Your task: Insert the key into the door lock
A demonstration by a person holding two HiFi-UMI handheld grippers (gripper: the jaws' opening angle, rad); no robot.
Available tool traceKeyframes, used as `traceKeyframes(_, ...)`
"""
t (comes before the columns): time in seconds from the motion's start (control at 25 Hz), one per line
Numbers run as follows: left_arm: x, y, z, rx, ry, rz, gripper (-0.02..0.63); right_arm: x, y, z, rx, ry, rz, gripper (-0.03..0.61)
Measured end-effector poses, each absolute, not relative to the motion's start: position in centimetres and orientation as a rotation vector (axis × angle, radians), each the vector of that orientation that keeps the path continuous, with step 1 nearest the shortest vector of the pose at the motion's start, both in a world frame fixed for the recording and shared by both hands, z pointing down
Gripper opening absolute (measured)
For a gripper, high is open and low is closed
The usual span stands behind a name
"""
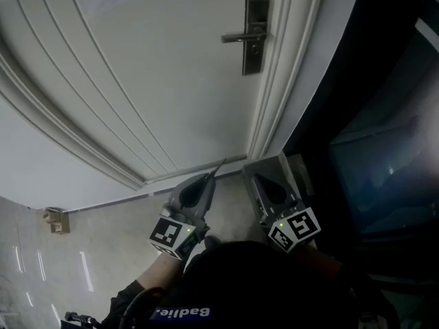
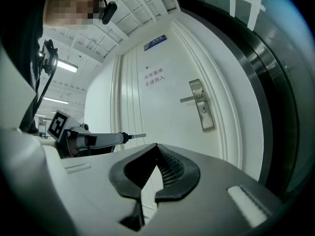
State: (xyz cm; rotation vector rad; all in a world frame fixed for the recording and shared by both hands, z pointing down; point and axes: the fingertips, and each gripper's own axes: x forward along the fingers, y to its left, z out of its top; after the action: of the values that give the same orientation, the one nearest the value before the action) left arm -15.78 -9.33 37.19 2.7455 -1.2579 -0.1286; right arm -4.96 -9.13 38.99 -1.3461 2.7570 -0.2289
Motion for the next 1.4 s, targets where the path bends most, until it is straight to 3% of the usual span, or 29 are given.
traceKeyframes(0.32, -17.3, -14.6, 37.6, 2.769, -1.175, -0.127, 0.031, -5.1, -13.8, 38.5, -1.501, 2.675, -0.210, 0.005)
traceKeyframes(1.4, -5.6, -29.1, 33.4, 2.705, -1.574, 0.058, 0.031, 6.9, -29.4, 37.8, -1.200, 2.756, -0.229, 0.005)
